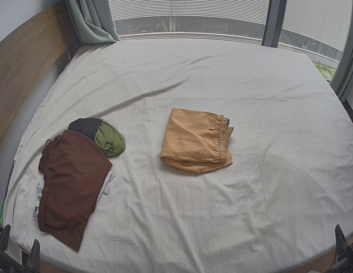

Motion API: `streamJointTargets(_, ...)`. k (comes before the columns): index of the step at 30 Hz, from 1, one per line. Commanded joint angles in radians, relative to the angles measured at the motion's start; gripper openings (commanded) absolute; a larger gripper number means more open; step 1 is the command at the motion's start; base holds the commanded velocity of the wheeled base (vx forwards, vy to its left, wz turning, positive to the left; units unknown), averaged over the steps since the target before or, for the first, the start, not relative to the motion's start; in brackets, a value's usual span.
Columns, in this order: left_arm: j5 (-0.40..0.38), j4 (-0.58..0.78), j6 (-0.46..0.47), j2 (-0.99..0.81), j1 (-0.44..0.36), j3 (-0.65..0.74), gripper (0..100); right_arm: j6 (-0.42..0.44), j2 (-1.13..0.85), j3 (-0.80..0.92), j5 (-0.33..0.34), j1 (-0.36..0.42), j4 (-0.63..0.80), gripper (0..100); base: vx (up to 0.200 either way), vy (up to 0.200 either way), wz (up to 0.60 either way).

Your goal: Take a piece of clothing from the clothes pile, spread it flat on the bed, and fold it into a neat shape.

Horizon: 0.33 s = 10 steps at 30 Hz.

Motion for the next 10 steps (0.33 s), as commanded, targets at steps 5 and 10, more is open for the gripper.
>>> streamJointTargets(5, 0.0, -0.001, -0.002, -0.012, 0.0, 0.016, 100, 0.002, -0.013, 0.016, 0.009, 0.004, 0.011, 100, 0.0, 0.0, 0.0)
streamJointTargets(10, 0.0, 0.001, -0.001, -0.012, 0.0, 0.016, 100, 0.0, -0.013, 0.016, 0.009, 0.003, 0.011, 100, 0.0, 0.0, 0.0)
